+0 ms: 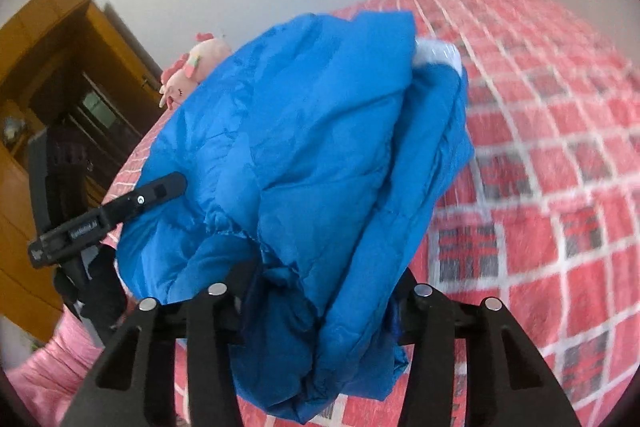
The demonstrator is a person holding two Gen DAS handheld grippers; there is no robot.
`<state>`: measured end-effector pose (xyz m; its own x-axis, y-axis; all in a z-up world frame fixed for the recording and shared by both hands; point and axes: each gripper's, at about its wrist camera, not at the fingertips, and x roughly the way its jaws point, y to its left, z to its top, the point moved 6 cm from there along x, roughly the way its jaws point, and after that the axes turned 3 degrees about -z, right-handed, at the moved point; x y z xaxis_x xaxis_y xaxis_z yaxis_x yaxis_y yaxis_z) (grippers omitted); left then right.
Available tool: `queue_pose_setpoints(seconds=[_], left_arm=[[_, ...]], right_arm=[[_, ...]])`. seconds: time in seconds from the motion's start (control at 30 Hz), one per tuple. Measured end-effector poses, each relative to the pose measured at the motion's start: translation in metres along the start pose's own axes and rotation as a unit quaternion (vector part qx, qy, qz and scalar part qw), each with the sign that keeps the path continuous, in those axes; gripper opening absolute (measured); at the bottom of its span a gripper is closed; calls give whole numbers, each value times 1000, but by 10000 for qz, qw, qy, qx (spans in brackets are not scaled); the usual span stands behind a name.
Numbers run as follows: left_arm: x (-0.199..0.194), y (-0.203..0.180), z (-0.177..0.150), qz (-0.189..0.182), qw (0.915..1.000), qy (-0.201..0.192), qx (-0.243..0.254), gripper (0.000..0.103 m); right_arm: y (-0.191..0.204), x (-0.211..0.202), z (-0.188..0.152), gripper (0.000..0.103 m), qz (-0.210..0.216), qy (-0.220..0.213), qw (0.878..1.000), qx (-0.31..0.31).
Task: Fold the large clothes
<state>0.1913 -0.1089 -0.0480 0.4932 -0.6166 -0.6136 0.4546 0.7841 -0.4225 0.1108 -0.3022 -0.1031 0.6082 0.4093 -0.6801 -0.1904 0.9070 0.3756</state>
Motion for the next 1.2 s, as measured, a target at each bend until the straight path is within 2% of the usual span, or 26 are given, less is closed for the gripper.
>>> queue_pose_setpoints(seconds=[0.07,0.27,0.57,0.7,0.83,0.9,1.0,1.13,1.2], left_arm=[[-7,1,9,-24,9999,-128,-9,36],[-36,17,42,164,9983,-551,-12,36],[-63,90,99,822,9905,-1070,-254,36],[-52,129,110,978,9890,-1028,-410,36],[-23,174,104,1047,9898,-722,-644,37],[-5,193,98,1137,9893,-531,-748,44],[3,195,94,1240,9893,-554,-536,46],[3,196,95,1261,9883,-528,-679,50],[1,196,94,1275,9876,-478,-782,55]], right_arm=[[8,-5,5,47,13,-104,9999,-103],[39,1,51,47,144,-356,9978,-541],[96,70,131,47,535,-362,9926,-1024],[102,113,152,47,643,-197,9919,-1075],[95,163,156,47,665,118,9929,-977],[83,192,150,51,562,321,9942,-858],[74,199,146,53,699,321,9944,-731],[73,197,147,58,683,383,9953,-571],[72,194,149,61,669,405,9959,-461]])
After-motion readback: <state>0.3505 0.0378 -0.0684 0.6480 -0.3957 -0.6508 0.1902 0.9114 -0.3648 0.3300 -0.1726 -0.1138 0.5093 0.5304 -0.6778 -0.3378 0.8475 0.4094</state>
